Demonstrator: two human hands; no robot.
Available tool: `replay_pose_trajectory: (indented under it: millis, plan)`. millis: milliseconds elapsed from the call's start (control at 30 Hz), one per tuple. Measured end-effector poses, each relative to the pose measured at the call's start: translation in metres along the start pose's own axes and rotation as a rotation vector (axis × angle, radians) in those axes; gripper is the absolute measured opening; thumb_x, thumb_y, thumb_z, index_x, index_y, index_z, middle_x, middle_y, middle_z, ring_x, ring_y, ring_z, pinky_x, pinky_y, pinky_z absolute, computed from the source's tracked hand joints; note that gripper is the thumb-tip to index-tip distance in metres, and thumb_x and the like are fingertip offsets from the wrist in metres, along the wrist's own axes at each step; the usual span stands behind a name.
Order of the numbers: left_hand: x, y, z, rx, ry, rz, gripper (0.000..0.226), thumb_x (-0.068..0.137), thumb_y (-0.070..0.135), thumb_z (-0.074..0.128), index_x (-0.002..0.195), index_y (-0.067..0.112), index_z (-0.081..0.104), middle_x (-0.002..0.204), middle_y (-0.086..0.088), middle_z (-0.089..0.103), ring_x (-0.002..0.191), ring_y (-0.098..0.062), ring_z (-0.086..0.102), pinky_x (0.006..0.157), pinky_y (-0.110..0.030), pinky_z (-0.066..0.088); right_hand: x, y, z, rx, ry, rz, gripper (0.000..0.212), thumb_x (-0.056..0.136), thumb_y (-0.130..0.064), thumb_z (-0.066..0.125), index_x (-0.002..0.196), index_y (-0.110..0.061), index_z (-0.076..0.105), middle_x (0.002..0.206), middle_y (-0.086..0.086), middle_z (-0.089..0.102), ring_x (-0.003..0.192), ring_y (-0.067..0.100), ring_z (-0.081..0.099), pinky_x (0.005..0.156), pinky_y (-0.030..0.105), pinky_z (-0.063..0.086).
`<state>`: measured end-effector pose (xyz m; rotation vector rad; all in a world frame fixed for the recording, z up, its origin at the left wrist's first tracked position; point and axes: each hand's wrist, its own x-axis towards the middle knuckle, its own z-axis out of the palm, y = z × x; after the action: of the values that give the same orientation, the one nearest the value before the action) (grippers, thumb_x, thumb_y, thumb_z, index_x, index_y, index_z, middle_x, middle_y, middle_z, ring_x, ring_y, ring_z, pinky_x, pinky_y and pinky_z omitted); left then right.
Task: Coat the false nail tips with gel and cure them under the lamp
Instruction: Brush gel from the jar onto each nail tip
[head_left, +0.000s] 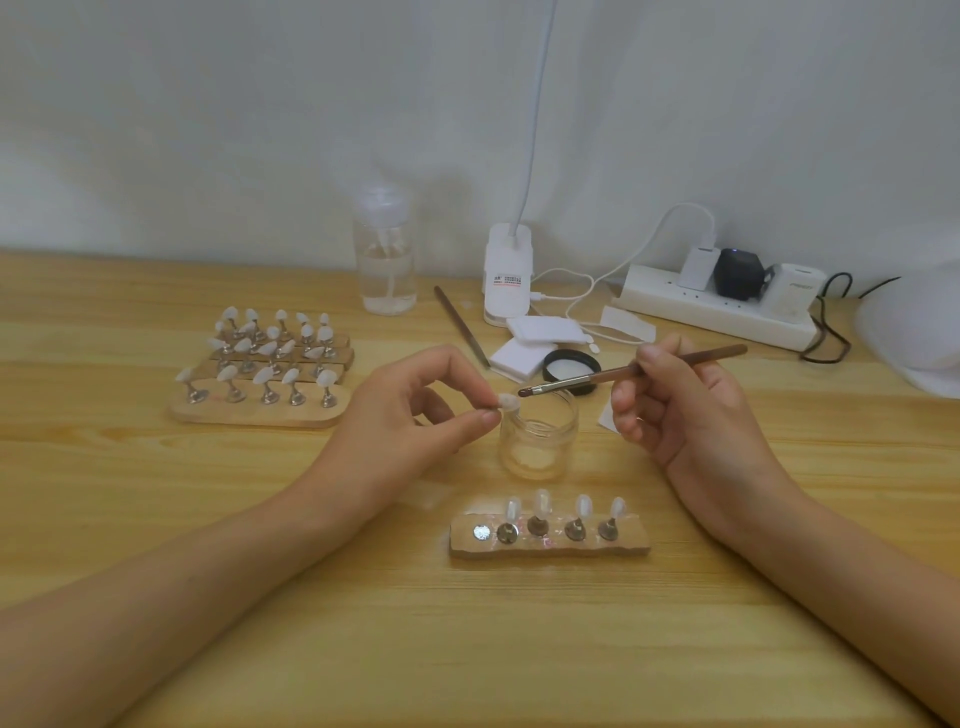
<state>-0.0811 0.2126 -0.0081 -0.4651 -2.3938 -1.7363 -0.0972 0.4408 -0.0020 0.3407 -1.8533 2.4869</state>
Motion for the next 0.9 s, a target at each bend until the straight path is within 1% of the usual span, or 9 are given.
replay_pose_trajectory:
  millis: [167, 300, 367, 467, 600, 767, 900]
  plan:
    - [0.0004, 0.0004, 0.0004, -0.019, 0.007, -0.004, 0.017, 0.08, 0.013, 0.078, 0.076, 0.025, 0.066, 0.085, 0.014, 0.07, 0.06, -0.004, 0.054, 0.062, -0.015, 0.044, -0.0007, 0.0, 0.0015, -0.029, -0.017, -0.003, 0.017, 0.086, -0.027, 0.057, 0.08, -0.015, 0.049, 0.063, 0.003, 0.064, 0.052, 0.011, 0.058, 0.049, 0.018, 0.048]
    - [-0.0003, 0.0015, 0.0007, -0.034, 0.014, -0.015, 0.015, 0.079, 0.012, 0.079, 0.075, 0.021, 0.067, 0.084, 0.012, 0.07, 0.059, -0.004, 0.054, 0.061, -0.017, 0.044, -0.0012, 0.0001, 0.0015, -0.05, 0.021, 0.004, 0.018, 0.085, -0.027, 0.059, 0.081, -0.014, 0.047, 0.061, 0.005, 0.063, 0.049, 0.012, 0.056, 0.042, 0.017, 0.039]
    - [-0.0003, 0.002, 0.0007, -0.028, 0.014, -0.019, 0.015, 0.079, 0.013, 0.079, 0.075, 0.021, 0.067, 0.084, 0.011, 0.07, 0.059, -0.003, 0.054, 0.061, -0.016, 0.045, -0.0007, 0.0001, 0.0001, -0.027, 0.056, 0.003, 0.016, 0.085, -0.025, 0.059, 0.08, -0.014, 0.048, 0.06, 0.004, 0.062, 0.049, 0.011, 0.054, 0.041, 0.016, 0.037]
    - [0.0, 0.0024, 0.0005, -0.022, 0.012, -0.023, 0.015, 0.079, 0.014, 0.079, 0.076, 0.023, 0.067, 0.084, 0.01, 0.07, 0.059, -0.003, 0.054, 0.06, -0.014, 0.043, -0.0005, 0.0, -0.0002, -0.003, 0.042, -0.019, 0.015, 0.086, -0.026, 0.058, 0.08, -0.016, 0.048, 0.061, 0.002, 0.062, 0.05, 0.01, 0.055, 0.043, 0.016, 0.039]
    - [-0.0006, 0.0019, 0.0001, -0.017, 0.012, -0.026, 0.016, 0.079, 0.014, 0.079, 0.076, 0.023, 0.067, 0.084, 0.009, 0.07, 0.059, -0.003, 0.054, 0.058, -0.013, 0.042, -0.0018, 0.0008, 0.0029, -0.044, -0.013, -0.026, 0.017, 0.085, -0.028, 0.059, 0.081, -0.015, 0.049, 0.064, 0.004, 0.065, 0.053, 0.012, 0.058, 0.046, 0.018, 0.043]
    - [-0.0008, 0.0016, -0.0003, -0.019, 0.013, -0.023, 0.017, 0.08, 0.013, 0.079, 0.075, 0.023, 0.067, 0.084, 0.013, 0.07, 0.06, -0.003, 0.054, 0.059, -0.013, 0.043, -0.0009, 0.0004, 0.0008, -0.048, 0.05, -0.028, 0.017, 0.085, -0.027, 0.058, 0.08, -0.015, 0.047, 0.062, 0.004, 0.064, 0.051, 0.01, 0.054, 0.042, 0.016, 0.036]
    - [-0.0005, 0.0016, 0.0002, -0.013, 0.009, -0.02, 0.017, 0.08, 0.013, 0.079, 0.076, 0.024, 0.067, 0.084, 0.014, 0.07, 0.06, -0.003, 0.054, 0.059, -0.014, 0.043, -0.0019, -0.0007, 0.0025, -0.074, 0.0, -0.038, 0.018, 0.087, -0.03, 0.058, 0.08, -0.017, 0.048, 0.066, 0.003, 0.066, 0.052, 0.009, 0.052, 0.043, 0.016, 0.036]
